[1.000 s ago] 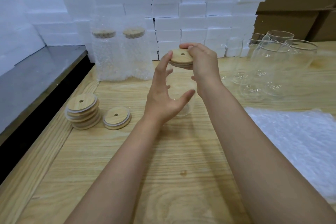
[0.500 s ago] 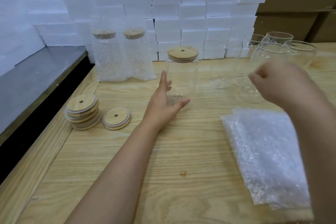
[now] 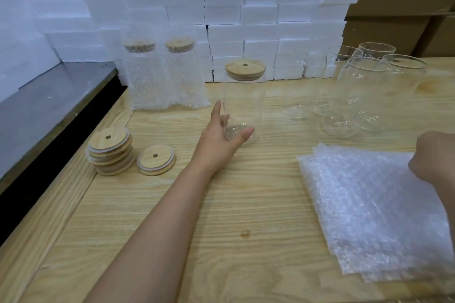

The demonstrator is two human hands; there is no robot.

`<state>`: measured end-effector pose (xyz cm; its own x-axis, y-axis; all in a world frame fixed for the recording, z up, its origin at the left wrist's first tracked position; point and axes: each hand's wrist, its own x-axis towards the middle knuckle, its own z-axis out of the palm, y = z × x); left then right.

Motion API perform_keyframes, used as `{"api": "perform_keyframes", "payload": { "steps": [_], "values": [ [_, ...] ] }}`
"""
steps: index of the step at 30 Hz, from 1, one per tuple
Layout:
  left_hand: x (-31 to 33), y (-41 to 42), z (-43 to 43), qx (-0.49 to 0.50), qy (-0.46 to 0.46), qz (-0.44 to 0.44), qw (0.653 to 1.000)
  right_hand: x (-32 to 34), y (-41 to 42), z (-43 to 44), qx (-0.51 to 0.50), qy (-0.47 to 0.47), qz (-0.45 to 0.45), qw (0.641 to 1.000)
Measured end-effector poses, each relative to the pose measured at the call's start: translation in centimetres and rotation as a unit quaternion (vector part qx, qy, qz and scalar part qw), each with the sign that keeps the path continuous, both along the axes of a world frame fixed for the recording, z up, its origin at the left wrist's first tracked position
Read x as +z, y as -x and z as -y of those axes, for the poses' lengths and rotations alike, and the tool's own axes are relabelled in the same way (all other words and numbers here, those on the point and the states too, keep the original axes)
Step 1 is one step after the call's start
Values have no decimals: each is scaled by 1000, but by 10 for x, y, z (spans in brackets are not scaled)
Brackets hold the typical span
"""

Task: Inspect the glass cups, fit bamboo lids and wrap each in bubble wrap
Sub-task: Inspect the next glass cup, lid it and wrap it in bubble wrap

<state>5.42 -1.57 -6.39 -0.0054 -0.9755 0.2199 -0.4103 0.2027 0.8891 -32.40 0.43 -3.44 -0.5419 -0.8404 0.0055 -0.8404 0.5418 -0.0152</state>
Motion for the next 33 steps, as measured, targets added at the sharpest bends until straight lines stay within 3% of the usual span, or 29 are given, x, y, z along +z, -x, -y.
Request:
{"api": "perform_keyframes", "payload": {
  "steps": [3,6,10,16,19,22,26,30,33],
  "values": [
    [5,1,-4,20,37,-31,999,18,-25,-15,-2,85,-47,995],
    [7,1,-11,69,144,-9,987,42,-58,-32,53,216,-89,971],
    [8,1,-16,117,280,17,953,78,-111,-50,215,361,15,908],
    [8,1,-18,73,300,-39,950,72,-205,-47,417,412,61,808],
    [9,2,-18,36,269,-121,955,49,-233,-38,464,415,60,780],
    [11,0,-19,38,272,-141,951,28,-248,-31,502,420,22,756],
    [15,0,-21,42,256,-130,957,15,-253,-27,513,420,50,748],
    [13,0,-21,63,245,-125,960,14,-248,-31,486,384,111,777],
    [10,-1,-20,84,255,-88,959,13,-241,-35,455,366,75,809]
  ]
}}
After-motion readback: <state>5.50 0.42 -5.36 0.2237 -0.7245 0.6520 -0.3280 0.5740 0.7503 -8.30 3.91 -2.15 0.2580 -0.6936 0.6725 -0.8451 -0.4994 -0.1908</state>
